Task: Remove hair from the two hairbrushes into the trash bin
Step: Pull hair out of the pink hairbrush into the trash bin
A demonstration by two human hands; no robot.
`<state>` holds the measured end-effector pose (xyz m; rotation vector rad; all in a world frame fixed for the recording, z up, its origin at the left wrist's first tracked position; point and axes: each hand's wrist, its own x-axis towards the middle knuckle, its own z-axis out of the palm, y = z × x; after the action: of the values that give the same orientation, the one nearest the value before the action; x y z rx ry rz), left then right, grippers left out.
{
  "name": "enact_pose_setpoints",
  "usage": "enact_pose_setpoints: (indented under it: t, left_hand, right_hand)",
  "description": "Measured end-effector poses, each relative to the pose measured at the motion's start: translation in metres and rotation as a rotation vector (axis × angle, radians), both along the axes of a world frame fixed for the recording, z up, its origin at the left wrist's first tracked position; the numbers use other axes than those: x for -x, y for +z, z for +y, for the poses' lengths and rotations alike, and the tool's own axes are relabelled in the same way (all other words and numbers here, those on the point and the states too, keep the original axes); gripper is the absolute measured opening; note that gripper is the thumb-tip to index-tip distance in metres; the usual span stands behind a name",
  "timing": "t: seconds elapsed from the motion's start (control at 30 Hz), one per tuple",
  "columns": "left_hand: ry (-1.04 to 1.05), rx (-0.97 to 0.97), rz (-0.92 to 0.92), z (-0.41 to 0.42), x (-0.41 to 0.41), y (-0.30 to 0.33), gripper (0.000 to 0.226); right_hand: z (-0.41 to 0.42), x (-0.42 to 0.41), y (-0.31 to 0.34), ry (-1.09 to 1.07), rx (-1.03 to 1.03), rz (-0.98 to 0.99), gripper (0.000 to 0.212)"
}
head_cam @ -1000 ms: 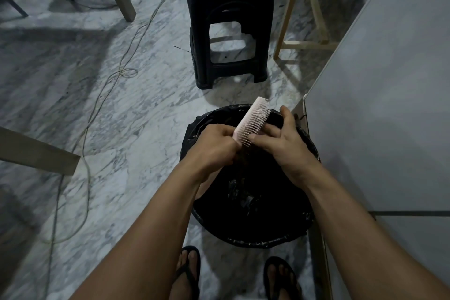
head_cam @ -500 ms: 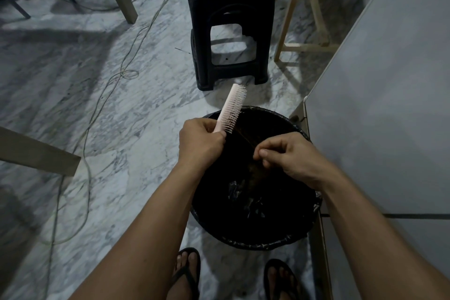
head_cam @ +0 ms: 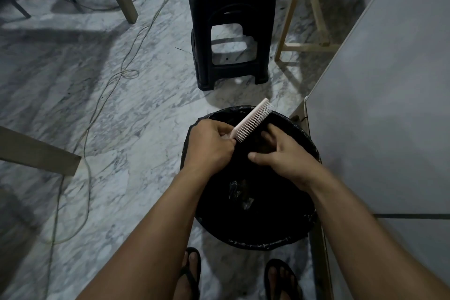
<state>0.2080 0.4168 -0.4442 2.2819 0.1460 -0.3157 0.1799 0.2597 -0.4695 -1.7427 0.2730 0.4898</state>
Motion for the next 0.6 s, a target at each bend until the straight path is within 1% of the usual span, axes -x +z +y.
enact_pose_setpoints:
  t: [0.03, 0.07, 0.1, 0.13, 0.2, 0.23, 0.27, 0.3, 0.37, 0.43, 0.5, 0.53, 0.6]
  left_hand:
    - [-0.033, 0.018, 0.001, -0.001, 0.0, 0.0, 0.026]
    - [-0.062, 0.03, 0.0, -0.003, 0.0, 0.0, 0.025]
    - [-0.081, 0.036, -0.001, -0.004, 0.001, 0.0, 0.025]
    - [-0.09, 0.038, -0.002, -0.004, 0.001, 0.0, 0.025]
    - [-0.081, 0.041, -0.004, -0.005, 0.002, -0.001, 0.024]
    - [-0.068, 0.043, -0.001, -0.005, 0.001, -0.001, 0.024]
    - [-0.052, 0.05, 0.003, -0.004, 0.0, -0.001, 0.025]
    - [-0.031, 0.061, 0.011, -0.003, -0.001, -0.001, 0.024]
    - [0.034, 0.084, 0.026, -0.002, -0.002, -0.003, 0.02]
    - [0.118, 0.12, 0.047, 0.001, -0.004, -0.006, 0.015]
    - [0.174, 0.163, 0.078, 0.003, -0.004, -0.007, 0.013]
    - [0.18, 0.176, 0.09, 0.005, -0.005, -0.006, 0.012]
    - [0.16, 0.193, 0.114, 0.006, -0.005, -0.006, 0.013]
  right_hand:
    - [0.002, 0.0, -0.005, -0.062, -0.128, 0.016, 0.074]
    - [0.004, -0.001, -0.009, -0.12, -0.22, 0.031, 0.067]
    - [0.005, -0.002, -0.013, -0.161, -0.243, 0.025, 0.058]
    - [0.005, -0.003, -0.013, -0.176, -0.192, -0.009, 0.044]
    - [0.004, -0.003, -0.013, -0.1, 0.074, -0.096, 0.016]
    - [0.003, -0.003, -0.014, -0.045, 0.189, -0.121, 0.018]
    - [0.001, -0.003, -0.015, -0.003, 0.264, -0.134, 0.026]
    - [-0.002, -0.003, -0.015, 0.026, 0.294, -0.121, 0.032]
    - [-0.008, -0.003, -0.016, 0.098, 0.354, -0.067, 0.034]
    - [-0.013, -0.002, -0.018, 0.229, 0.472, 0.006, 0.033]
    - [-0.016, 0.002, -0.019, 0.344, 0.54, 0.13, 0.031]
    - [-0.017, 0.004, -0.019, 0.37, 0.555, 0.186, 0.027]
    - [-0.018, 0.005, -0.021, 0.368, 0.59, 0.245, 0.011]
